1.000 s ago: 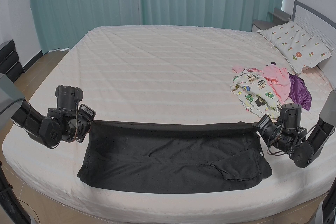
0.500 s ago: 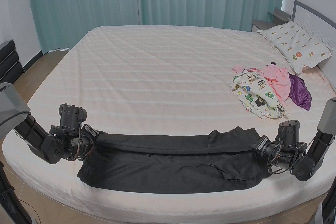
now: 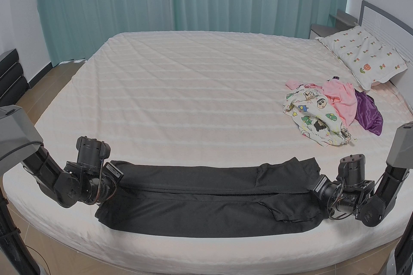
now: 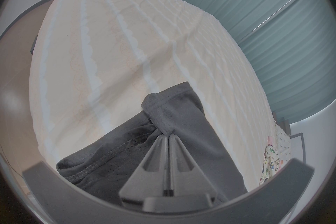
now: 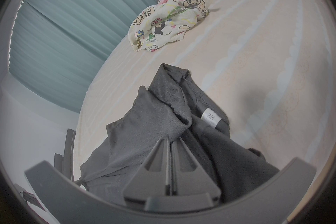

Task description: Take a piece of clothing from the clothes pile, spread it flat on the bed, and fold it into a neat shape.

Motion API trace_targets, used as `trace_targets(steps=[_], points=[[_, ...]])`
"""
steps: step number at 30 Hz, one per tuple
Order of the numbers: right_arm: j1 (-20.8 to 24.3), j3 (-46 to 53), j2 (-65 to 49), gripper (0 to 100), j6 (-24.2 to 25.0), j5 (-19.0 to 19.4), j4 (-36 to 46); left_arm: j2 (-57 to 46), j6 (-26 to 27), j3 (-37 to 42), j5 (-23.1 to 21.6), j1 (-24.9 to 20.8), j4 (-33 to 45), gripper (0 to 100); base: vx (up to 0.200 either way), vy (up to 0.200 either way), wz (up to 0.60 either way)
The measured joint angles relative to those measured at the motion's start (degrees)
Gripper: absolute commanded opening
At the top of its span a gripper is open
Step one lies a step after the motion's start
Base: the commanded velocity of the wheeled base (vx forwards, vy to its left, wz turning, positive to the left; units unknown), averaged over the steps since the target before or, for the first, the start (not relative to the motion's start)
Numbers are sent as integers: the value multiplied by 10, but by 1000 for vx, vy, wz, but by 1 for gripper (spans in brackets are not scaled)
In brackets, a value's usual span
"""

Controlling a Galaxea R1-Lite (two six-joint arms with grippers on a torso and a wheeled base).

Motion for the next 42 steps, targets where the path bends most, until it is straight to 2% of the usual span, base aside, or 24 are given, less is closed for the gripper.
trace_targets(steps=[14, 22, 25, 28, 33, 42], points=[[-6, 39, -42, 100, 0, 2, -56, -42, 6, 16, 2, -1, 5, 100, 0, 0, 0], [-25, 63, -92, 100, 10, 8, -61, -93, 64, -14, -16, 45, 38, 100, 0, 0, 0], [-26, 71, -100, 100, 20, 13, -61, -96, 104, -28, -68, 60, 41, 100, 0, 0, 0], [-25, 79, -104, 100, 25, 20, -62, -87, 143, -40, -101, 69, 42, 100, 0, 0, 0], [-23, 92, -107, 100, 28, 28, -62, -38, 189, -73, -113, 78, 43, 100, 0, 0, 0], [-17, 111, -111, 100, 30, 32, -62, 45, 229, -144, -118, 84, 43, 100, 0, 0, 0]])
